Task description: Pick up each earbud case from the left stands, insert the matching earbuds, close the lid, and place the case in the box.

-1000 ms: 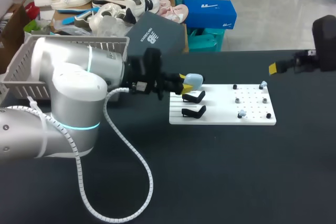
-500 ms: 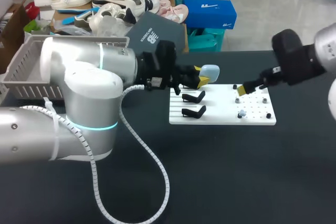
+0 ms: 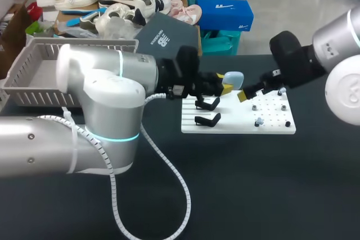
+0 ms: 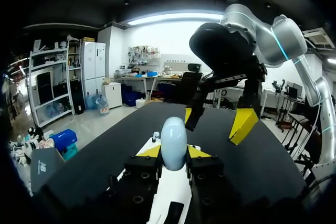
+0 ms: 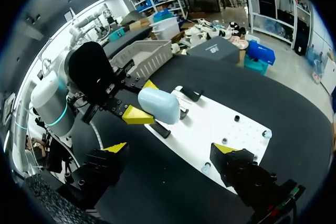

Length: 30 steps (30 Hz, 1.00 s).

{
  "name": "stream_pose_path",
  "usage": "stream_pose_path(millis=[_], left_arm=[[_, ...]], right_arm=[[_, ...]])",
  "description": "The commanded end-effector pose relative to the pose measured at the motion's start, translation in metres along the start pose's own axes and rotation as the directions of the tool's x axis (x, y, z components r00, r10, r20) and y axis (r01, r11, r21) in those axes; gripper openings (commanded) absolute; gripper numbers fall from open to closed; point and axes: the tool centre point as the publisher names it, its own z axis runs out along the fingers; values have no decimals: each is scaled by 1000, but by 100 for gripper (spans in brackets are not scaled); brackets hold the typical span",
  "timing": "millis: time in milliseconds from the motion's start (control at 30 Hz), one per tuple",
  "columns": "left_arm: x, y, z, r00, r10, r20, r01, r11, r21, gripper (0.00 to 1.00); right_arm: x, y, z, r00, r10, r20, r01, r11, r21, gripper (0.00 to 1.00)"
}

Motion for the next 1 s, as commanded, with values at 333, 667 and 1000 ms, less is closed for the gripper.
stream_pose_path(millis=[333,667,1000], left_arm=[[6,-16,-13,1000,6,13,-7,999,41,0],[8,-23,-9,1000,17,5,-17,998,59,0],[14,-30,-11,1000,30,-5,-29,997,76,0]], right_arm=[[-10,-12,3,1000,0,9,0,1000,-31,100],[-12,-12,2,1000,-8,15,8,999,-31,100],[-14,-11,-5,1000,-16,25,17,1000,-18,100]])
